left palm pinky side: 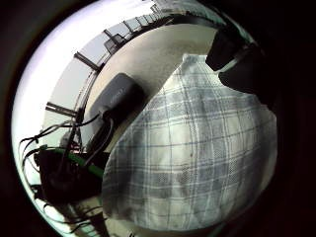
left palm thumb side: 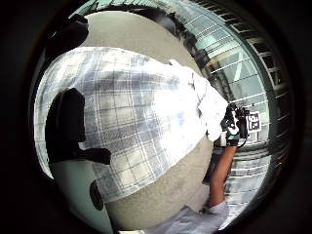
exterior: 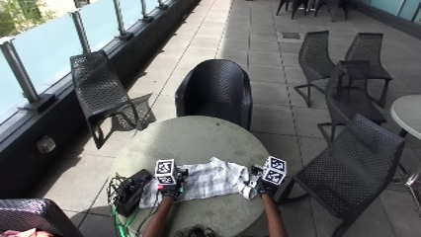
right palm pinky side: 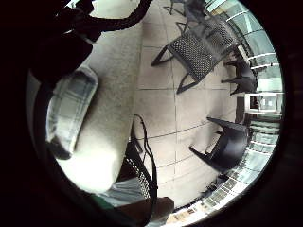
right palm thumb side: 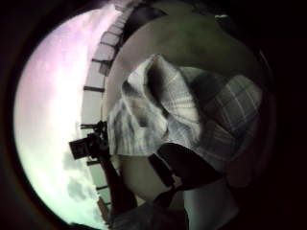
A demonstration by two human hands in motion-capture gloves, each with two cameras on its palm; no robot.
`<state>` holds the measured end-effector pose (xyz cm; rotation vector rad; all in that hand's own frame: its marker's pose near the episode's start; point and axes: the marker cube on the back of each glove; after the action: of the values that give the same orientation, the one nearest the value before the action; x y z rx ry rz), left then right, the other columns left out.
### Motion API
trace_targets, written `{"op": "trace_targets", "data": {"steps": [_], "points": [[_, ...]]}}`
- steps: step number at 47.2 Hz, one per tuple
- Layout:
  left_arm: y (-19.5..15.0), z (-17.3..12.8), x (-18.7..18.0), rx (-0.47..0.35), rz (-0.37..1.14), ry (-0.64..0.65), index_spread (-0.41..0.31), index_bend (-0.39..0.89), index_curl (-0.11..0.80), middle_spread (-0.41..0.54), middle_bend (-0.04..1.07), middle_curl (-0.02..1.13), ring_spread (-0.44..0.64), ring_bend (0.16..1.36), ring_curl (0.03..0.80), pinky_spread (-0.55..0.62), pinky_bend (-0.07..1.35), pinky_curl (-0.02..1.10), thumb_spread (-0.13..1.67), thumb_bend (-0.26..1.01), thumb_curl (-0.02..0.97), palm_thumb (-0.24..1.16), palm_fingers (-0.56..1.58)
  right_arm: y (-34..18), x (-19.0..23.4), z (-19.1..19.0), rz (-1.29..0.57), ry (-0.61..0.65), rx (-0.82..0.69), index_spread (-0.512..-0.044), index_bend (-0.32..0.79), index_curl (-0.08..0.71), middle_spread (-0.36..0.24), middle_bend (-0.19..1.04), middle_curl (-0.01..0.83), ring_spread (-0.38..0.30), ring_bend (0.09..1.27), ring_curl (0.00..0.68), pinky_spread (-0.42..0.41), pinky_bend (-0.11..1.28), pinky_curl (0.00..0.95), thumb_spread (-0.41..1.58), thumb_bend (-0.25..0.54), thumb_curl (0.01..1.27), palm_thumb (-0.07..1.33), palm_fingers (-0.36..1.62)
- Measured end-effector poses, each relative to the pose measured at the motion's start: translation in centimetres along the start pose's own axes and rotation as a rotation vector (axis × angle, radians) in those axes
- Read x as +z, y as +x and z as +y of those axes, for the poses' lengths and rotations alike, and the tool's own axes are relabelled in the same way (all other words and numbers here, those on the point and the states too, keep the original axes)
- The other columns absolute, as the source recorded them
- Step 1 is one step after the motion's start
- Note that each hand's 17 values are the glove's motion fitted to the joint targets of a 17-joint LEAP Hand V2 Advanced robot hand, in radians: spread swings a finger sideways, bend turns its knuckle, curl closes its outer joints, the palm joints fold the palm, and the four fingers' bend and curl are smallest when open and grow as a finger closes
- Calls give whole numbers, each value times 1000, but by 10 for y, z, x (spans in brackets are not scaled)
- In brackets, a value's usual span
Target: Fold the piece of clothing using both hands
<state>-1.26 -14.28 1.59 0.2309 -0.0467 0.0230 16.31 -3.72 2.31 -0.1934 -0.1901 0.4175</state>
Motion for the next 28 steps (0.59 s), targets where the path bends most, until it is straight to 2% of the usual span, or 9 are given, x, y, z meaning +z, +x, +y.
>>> {"op": "trace_targets", "data": {"steps": [8, 12, 15, 19, 22, 23, 24, 26, 28], "points": [[2, 6, 26, 32, -72, -84, -134, 175, 348, -102, 144, 372, 1, 528, 357, 86, 485, 451, 1396, -22, 325, 687, 557, 10, 15, -8, 122, -13, 65, -323, 87, 282, -93, 146, 366, 11, 354, 347, 126, 670, 395, 960, -37, 264, 462, 420], [-1, 6, 33, 24, -60, -107, -135, 189, 363, -97, 136, 358, 38, 487, 344, 102, 504, 453, 1421, -36, 300, 602, 537, 3, 19, -17, 141, 56, 28, -320, 97, 266, -79, 166, 356, 35, 358, 336, 151, 695, 386, 954, -27, 272, 465, 409], [-2, 6, 35, 17, -22, -113, -136, 193, 373, -94, 130, 347, 59, 466, 338, 112, 512, 452, 1437, -40, 279, 527, 522, -4, 21, -20, 138, 117, 0, -324, 95, 253, -99, 223, 368, 33, 348, 328, 159, 685, 375, 957, -27, 274, 468, 436], [-2, 8, 35, 18, 4, -127, -136, 181, 380, -80, 140, 339, 90, 466, 335, 139, 501, 450, 1475, -31, 253, 444, 487, -11, 23, -17, 139, 172, -13, -338, 89, 240, -145, 351, 404, -42, 416, 337, 134, 584, 337, 982, -15, 279, 491, 621], [-2, 8, 35, 17, -6, -129, -136, 185, 386, -76, 144, 332, 107, 471, 333, 156, 478, 441, 1490, -22, 243, 411, 480, -15, 23, -15, 156, 219, -20, -341, 92, 236, -163, 408, 422, -87, 477, 351, 109, 514, 316, 1004, -1, 286, 530, 725], [-2, 8, 35, 16, -10, -127, -136, 184, 387, -75, 145, 330, 107, 471, 332, 160, 476, 441, 1494, -19, 241, 402, 480, -18, 22, -14, 163, 238, -25, -342, 84, 229, -166, 407, 420, -89, 457, 340, 110, 513, 313, 1009, -8, 285, 530, 703], [-1, 7, 34, 15, -12, -125, -136, 188, 390, -74, 151, 330, 114, 464, 330, 168, 467, 437, 1498, -17, 239, 395, 474, -21, 21, -14, 171, 256, -29, -340, 98, 236, -174, 456, 440, -119, 522, 369, 90, 471, 304, 1017, 7, 292, 562, 823], [-1, 7, 33, 14, -11, -118, -137, 181, 391, -71, 155, 329, 125, 467, 331, 176, 458, 433, 1506, -15, 236, 377, 469, -27, 17, -14, 189, 286, -39, -338, 99, 228, -187, 500, 451, -150, 578, 375, 57, 415, 281, 1030, 22, 299, 610, 965], [0, 6, 29, 13, -4, -101, -137, 179, 393, -69, 155, 327, 132, 466, 330, 185, 454, 430, 1512, -12, 233, 366, 471, -33, 12, -14, 203, 308, -45, -336, 102, 231, -194, 501, 455, -170, 633, 395, 19, 393, 277, 1043, 38, 307, 658, 1054]]}}
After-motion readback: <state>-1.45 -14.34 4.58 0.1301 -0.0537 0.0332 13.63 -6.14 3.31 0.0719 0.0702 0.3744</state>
